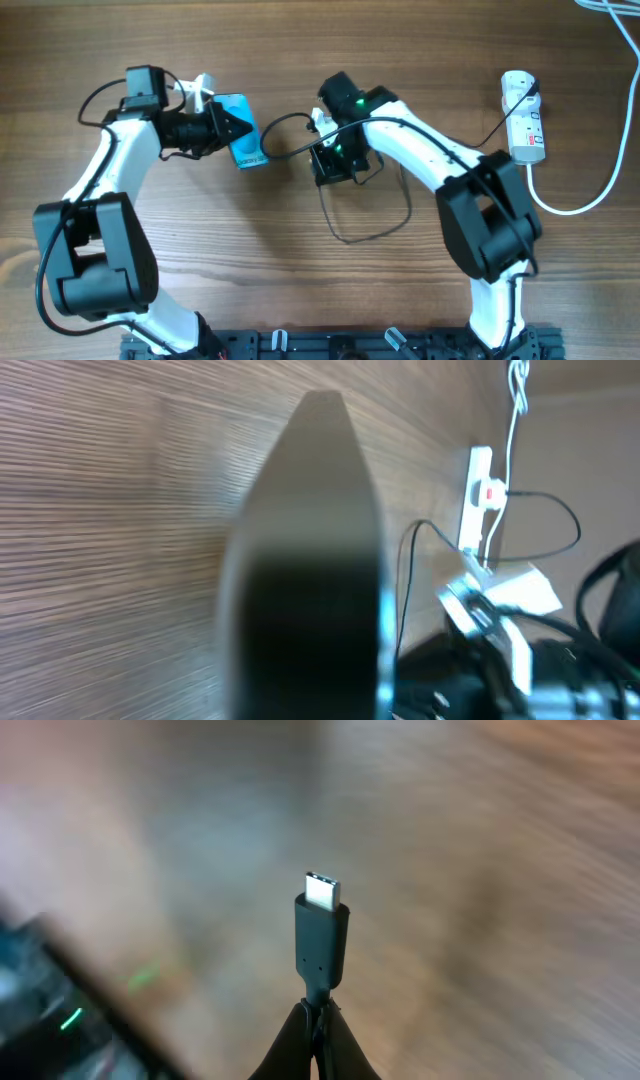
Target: Plug charger to phone and switch on socket
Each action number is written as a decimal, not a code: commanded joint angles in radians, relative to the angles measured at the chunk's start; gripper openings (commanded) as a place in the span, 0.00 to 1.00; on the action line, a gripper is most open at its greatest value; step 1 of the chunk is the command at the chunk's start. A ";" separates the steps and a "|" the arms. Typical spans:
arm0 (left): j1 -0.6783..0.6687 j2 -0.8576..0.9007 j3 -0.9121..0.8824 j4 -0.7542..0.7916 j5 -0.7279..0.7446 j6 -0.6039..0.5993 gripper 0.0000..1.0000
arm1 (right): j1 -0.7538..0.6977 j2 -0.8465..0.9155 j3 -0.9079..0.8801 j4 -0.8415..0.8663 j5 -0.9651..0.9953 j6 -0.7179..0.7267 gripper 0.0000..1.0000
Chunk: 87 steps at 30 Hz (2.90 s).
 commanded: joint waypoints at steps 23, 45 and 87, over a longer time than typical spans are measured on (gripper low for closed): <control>0.008 -0.016 -0.001 -0.004 0.132 -0.063 0.04 | 0.086 -0.023 -0.111 0.505 -0.525 0.117 0.04; 0.008 -0.016 -0.001 0.007 -0.190 -0.225 0.04 | 0.052 -0.023 -0.111 -0.110 0.366 0.113 0.05; 0.008 -0.016 -0.001 -0.009 -0.190 -0.224 0.04 | 0.122 -0.023 -0.209 0.013 0.434 0.422 0.04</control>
